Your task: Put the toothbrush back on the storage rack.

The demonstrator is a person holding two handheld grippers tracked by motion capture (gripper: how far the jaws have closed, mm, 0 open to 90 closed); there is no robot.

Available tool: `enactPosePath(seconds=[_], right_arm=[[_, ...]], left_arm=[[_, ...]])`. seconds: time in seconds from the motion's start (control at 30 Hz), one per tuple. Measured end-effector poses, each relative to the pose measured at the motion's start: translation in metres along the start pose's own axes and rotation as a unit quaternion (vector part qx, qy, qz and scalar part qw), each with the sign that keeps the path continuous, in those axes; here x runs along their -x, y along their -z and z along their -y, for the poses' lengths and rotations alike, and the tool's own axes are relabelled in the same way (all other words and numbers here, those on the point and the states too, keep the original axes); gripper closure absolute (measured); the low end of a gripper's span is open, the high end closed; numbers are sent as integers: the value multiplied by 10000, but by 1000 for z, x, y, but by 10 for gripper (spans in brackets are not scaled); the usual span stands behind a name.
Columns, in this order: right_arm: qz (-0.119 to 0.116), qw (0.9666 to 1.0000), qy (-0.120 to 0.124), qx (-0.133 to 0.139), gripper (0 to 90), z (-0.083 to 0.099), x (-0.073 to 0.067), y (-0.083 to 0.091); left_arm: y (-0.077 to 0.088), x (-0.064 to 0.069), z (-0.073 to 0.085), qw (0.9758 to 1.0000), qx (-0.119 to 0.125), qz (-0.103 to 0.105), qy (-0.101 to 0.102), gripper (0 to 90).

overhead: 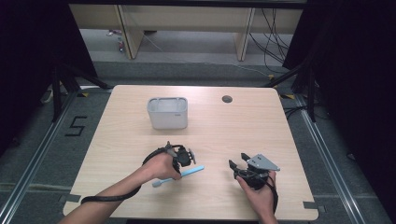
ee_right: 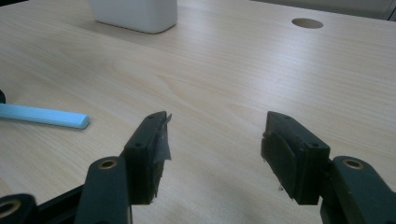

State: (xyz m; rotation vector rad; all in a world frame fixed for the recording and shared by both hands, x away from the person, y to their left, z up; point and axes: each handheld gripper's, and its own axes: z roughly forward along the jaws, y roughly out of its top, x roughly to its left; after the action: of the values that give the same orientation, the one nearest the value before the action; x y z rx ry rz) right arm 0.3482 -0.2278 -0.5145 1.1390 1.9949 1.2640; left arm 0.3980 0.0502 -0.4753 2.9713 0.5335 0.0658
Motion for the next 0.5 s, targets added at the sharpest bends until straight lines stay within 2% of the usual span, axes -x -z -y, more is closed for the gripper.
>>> enactPosePath(seconds=[0.07,0.13,0.23,0.27,0.3,0.37,0.4,0.43,0.47,0.5], right_arm=[[-8,10000,6,-17,414,0,0,0],[-49,9999,-97,-84,422,0,0,0],[-97,9996,-210,-169,422,0,-2,1],[-231,9997,39,-45,422,-1,0,-1],[-231,9997,39,-45,422,-1,0,-1],[-493,9982,117,-308,443,-4,-6,0],[-581,9972,363,-297,451,-7,-6,-1],[-734,9946,661,-323,458,-11,-6,-2],[-872,9930,699,-385,462,-13,-10,-2],[-872,9930,699,-385,462,-13,-10,-2]], left_arm=[[2,0,1,10000,39,-28,-64,786],[5,0,3,9998,73,-65,-190,786],[8,1,5,9996,107,-66,-254,786],[11,2,6,9992,176,-115,-335,786],[11,2,6,9992,176,-115,-335,786],[17,6,8,9986,161,-109,-485,786],[18,8,9,9985,167,-111,-519,786],[20,9,10,9980,176,-128,-595,786],[21,11,10,9977,193,-126,-633,786],[21,11,10,9977,193,-126,-633,786]])
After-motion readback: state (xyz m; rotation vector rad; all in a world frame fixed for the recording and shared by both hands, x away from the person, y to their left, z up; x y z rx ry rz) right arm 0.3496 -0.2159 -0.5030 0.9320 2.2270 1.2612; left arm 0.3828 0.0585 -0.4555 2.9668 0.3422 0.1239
